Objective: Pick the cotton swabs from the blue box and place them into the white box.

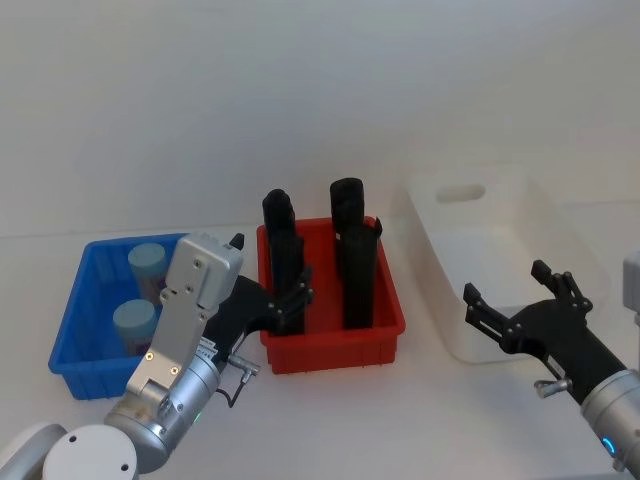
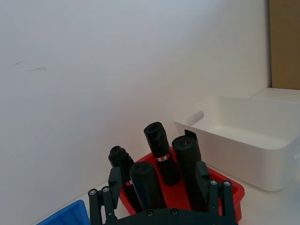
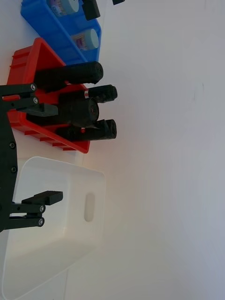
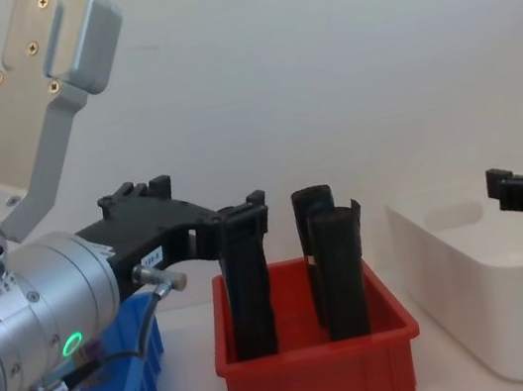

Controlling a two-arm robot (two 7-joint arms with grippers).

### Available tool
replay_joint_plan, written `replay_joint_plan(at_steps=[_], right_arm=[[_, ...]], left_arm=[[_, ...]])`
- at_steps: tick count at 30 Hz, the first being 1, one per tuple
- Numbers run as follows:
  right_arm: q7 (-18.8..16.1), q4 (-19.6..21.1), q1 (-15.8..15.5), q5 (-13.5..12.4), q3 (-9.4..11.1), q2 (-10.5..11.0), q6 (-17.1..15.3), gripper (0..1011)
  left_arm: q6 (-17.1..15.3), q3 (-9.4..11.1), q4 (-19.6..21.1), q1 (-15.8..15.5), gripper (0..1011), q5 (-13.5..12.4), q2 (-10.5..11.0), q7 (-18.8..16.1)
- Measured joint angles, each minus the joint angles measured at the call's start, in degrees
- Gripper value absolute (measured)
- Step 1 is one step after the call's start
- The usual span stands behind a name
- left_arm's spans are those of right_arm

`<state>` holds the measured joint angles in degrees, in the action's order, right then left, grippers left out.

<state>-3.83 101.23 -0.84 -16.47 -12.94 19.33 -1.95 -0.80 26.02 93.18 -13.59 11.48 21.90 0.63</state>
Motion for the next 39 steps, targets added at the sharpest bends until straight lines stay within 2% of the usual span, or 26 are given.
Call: replay_joint_plan(at_steps=[39], right_arm=[[0.0,0.0,0.0,0.0,0.0,0.0,0.0,1002]], left_arm=[[0.0,0.0,0.0,0.0,1004,0.0,0.0,0.0]])
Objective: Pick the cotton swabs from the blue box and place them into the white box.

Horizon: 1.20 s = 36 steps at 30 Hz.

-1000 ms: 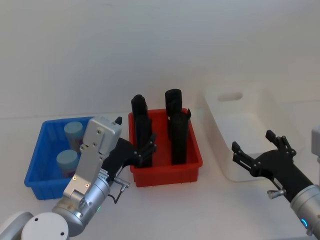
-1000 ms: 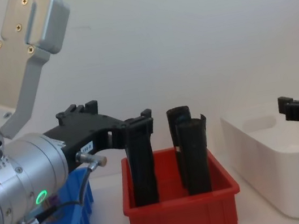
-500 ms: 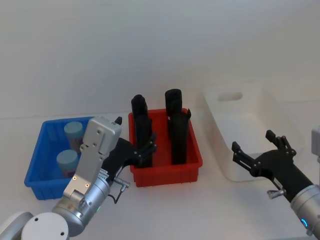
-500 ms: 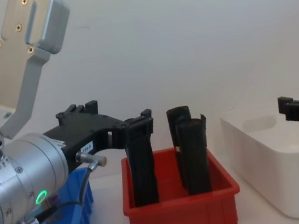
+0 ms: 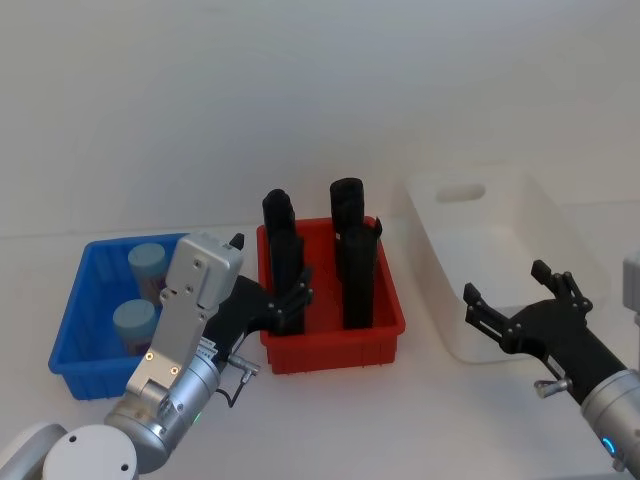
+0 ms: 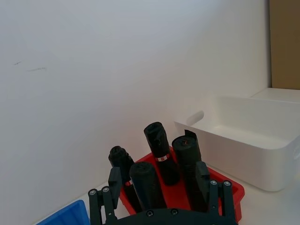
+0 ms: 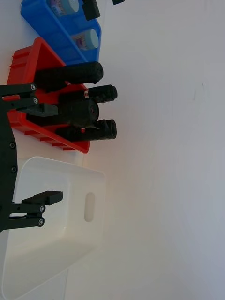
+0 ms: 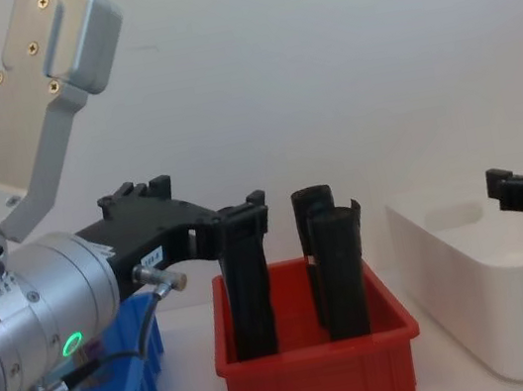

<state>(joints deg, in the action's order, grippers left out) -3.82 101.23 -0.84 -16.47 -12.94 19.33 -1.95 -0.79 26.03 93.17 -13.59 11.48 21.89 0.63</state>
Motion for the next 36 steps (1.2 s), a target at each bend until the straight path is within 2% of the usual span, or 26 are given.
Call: replay_joint_plan(at_steps=[29,36], right_arm=[[0.0,0.0,0.0,0.0,0.0,0.0,0.0,1002],[0.0,0.0,0.0,0.0,0.0,0.0,0.0,1002]], left_arm=[[0.0,0.0,0.0,0.0,1004,0.0,0.0,0.0],[-1.0,-0.4,-0.2,-0.4,1004,0.1,0.0,0.1]])
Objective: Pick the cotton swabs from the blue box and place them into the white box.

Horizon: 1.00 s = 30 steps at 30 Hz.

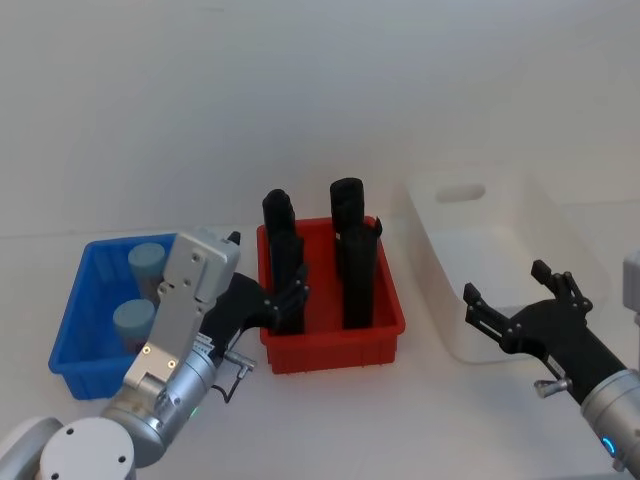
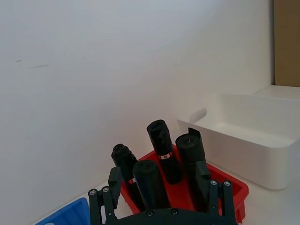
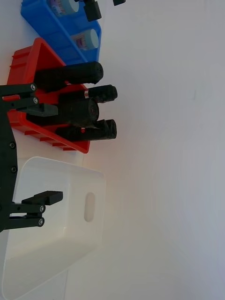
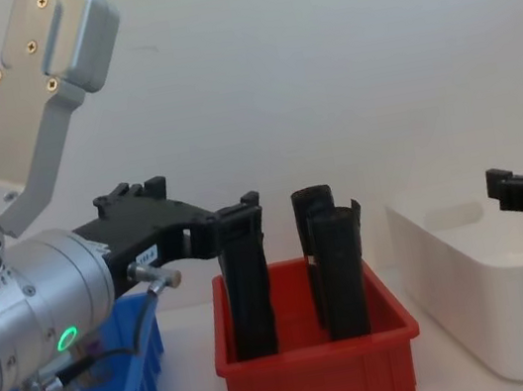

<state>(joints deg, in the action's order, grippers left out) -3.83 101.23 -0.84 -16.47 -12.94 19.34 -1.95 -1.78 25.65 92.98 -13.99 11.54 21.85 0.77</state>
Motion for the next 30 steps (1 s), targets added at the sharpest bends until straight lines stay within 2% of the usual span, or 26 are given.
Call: replay_joint_plan(at_steps=[12,20,30], right_arm=[[0.0,0.0,0.0,0.0,0.0,0.0,0.0,1002],[0.0,0.0,0.0,0.0,0.0,0.0,0.0,1002],[0.0,0.0,0.0,0.0,0.0,0.0,0.0,1002]], left_arm=[[-4.6,-1.7,-2.0,-1.8,1004,1.3,-0.1,0.6],[-8.5,-3.6,-5.3,-3.4,1004,2.3,0.3,0.4],[-11.4,-5.4,-9.1,-4.7,1004,3.0,0.9,-0.6]])
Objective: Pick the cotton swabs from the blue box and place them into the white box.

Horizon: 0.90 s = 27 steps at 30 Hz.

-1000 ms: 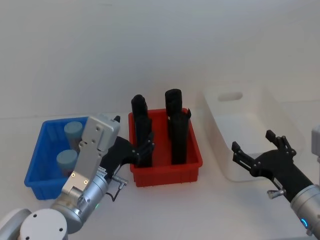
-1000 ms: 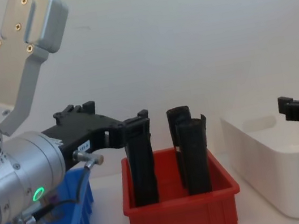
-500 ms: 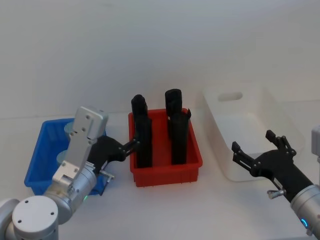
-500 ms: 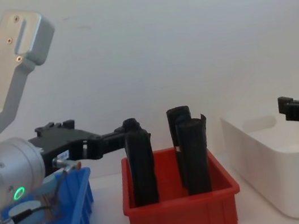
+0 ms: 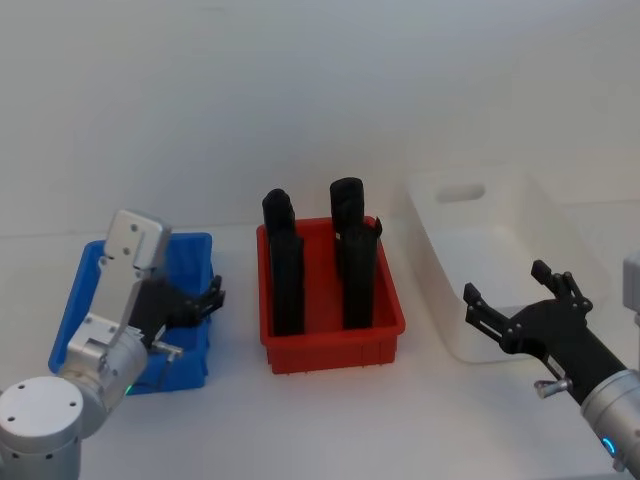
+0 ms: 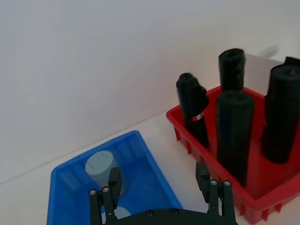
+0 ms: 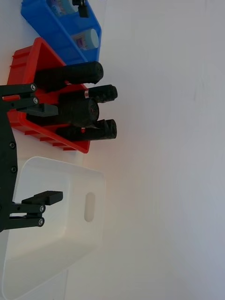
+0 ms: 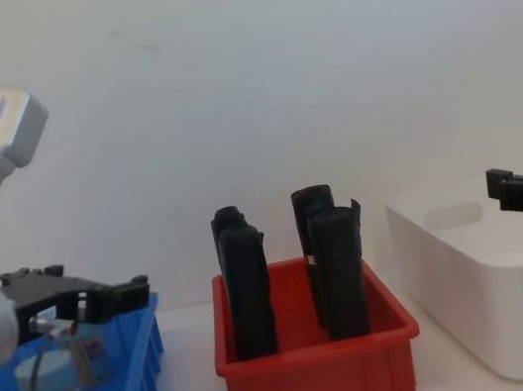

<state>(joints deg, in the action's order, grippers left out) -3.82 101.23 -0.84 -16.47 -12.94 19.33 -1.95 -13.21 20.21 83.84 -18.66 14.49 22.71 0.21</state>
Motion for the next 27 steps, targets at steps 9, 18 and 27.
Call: replay_joint_plan(at_steps=[9,18,27], right_arm=[[0.0,0.0,0.0,0.0,0.0,0.0,0.0,1002],[0.0,0.0,0.0,0.0,0.0,0.0,0.0,1002],[0.0,0.0,0.0,0.0,0.0,0.0,0.0,1002]], left_arm=[[-1.4,-1.5,-4.1,-1.0,1004,0.5,0.4,-0.3],[-1.8,-2.5,-8.0,-2.1,1004,0.9,0.4,0.2],[-1.2,-3.2,-12.0,-3.3,1004,1.6,0.1,1.7]])
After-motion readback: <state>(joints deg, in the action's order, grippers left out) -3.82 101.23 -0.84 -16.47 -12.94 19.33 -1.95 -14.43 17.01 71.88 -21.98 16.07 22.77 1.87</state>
